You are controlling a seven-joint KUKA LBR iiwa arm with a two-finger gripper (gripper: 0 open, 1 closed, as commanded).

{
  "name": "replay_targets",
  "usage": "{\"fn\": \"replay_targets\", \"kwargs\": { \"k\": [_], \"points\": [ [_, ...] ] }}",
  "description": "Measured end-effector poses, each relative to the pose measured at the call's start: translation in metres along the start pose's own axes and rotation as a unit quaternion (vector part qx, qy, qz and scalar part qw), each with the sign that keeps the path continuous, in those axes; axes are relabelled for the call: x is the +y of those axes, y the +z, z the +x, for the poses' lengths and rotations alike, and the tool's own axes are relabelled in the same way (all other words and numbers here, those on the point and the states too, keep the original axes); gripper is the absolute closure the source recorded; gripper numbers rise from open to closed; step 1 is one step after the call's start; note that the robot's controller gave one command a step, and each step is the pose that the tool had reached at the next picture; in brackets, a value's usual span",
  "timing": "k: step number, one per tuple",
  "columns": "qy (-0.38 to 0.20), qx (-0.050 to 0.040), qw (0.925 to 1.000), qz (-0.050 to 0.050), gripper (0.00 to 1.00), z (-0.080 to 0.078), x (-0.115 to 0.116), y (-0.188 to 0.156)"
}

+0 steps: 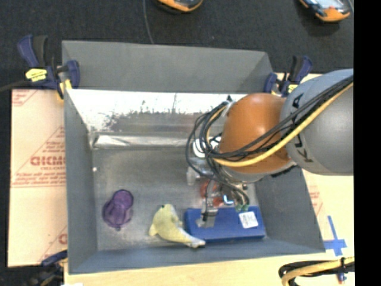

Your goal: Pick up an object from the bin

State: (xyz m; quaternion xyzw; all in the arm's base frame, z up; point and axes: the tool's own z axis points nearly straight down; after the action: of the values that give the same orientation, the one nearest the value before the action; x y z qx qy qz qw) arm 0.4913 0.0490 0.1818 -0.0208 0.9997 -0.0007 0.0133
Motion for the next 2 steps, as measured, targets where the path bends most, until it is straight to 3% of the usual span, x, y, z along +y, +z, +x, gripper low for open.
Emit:
{"fn": "replay_targets", "kwargs": {
  "k": [1, 2],
  "points": [
    [-0.002, -0.0024, 1.0000, 0.002, 0.00, 0.009, 0.050, -0.002],
    [-0.067, -0.0023, 0.9977, 0.001, 0.00, 0.011, 0.064, 0.064]
  ]
}}
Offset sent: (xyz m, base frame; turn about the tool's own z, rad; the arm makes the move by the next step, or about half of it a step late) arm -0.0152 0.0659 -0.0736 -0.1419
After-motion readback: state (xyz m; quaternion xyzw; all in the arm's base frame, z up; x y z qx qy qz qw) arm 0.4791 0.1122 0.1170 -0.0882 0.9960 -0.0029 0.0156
